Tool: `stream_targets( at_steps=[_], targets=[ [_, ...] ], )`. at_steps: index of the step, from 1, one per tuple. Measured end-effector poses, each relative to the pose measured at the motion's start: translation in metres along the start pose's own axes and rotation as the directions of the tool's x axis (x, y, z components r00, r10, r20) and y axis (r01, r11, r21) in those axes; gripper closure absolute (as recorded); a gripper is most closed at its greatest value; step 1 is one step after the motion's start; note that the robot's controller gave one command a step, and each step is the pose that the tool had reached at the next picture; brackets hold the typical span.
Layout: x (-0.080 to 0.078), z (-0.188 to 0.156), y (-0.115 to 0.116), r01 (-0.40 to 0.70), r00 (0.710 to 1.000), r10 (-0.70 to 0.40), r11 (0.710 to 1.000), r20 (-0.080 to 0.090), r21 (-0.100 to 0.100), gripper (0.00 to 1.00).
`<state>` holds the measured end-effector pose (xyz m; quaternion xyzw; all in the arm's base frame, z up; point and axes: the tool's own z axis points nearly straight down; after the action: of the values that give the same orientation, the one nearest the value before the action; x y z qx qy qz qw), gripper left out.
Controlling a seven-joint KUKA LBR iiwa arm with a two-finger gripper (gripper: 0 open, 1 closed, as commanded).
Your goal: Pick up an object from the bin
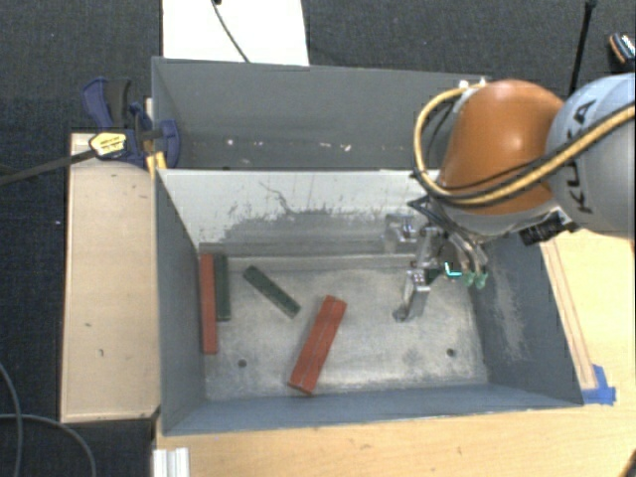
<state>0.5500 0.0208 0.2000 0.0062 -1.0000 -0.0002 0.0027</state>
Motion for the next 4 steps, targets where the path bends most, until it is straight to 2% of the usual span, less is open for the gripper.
stream_targets(
  at_steps=[1,2,3,4],
  targets=[
    [0.051,0.133,0.082,0.204,0.979,-0.204,0.979,0.001,-0.001,0.00],
    [0.065,0.100,0.103,0.385,0.923,-0.385,0.923,0.010,0.002,0.00],
    [0.056,0.093,0.116,0.486,0.874,-0.486,0.874,0.012,0.003,0.00],
    [0.053,0.131,0.121,0.598,0.801,-0.598,0.801,0.003,0.003,0.00]
  ],
)
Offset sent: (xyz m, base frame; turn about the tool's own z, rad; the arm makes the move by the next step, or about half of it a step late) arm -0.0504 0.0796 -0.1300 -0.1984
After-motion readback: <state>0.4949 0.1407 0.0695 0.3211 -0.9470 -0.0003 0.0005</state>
